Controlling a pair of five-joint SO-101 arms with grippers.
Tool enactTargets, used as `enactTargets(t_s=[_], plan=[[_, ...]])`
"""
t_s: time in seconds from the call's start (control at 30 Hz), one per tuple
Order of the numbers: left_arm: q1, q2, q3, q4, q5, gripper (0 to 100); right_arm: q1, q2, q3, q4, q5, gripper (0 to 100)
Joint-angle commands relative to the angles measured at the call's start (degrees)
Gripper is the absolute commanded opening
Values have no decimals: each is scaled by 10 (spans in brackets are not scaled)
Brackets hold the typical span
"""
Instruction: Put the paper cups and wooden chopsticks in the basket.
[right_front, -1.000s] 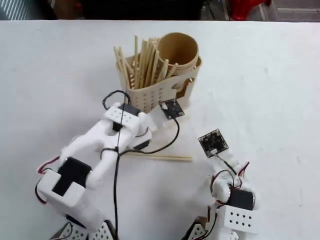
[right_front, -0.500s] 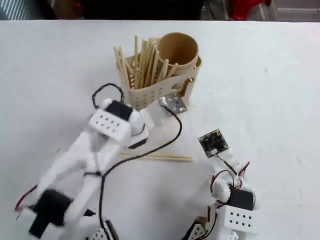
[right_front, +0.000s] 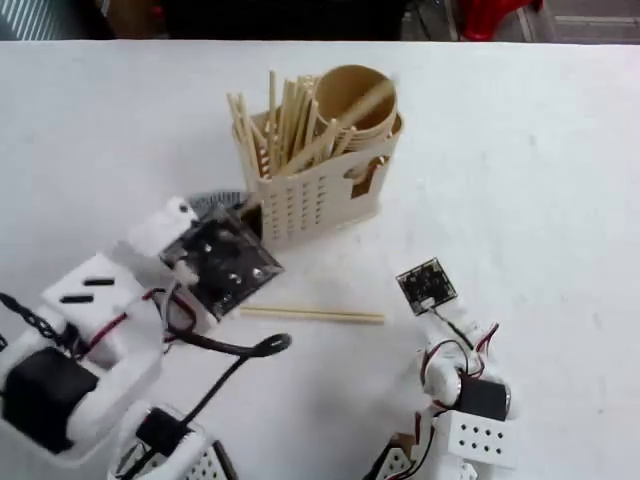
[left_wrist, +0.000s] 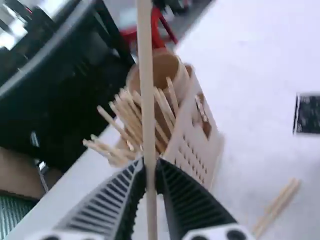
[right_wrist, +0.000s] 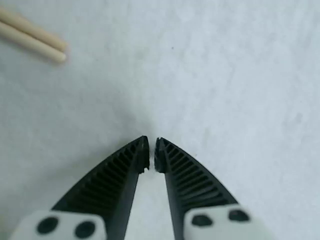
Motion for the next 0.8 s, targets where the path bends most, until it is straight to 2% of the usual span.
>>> enactTargets(t_s=[0.0, 0.17, 0.3, 0.4, 0.57, 0.77], plan=[[-22, 19, -6, -161, 71, 22, 3, 3, -4, -14, 0, 39], [-78, 98, 42, -401, 152, 23, 3, 3, -4, -14, 0, 39], [-115, 173, 62, -533, 193, 23, 3, 3, -4, -14, 0, 39], [-122, 231, 63, -578, 200, 23, 3, 3, -4, -14, 1, 39], [-121, 296, 66, -600, 269, 24, 2, 3, -4, -14, 1, 39], [-119, 318, 129, -674, 272, 24, 2, 3, -4, -14, 1, 39]])
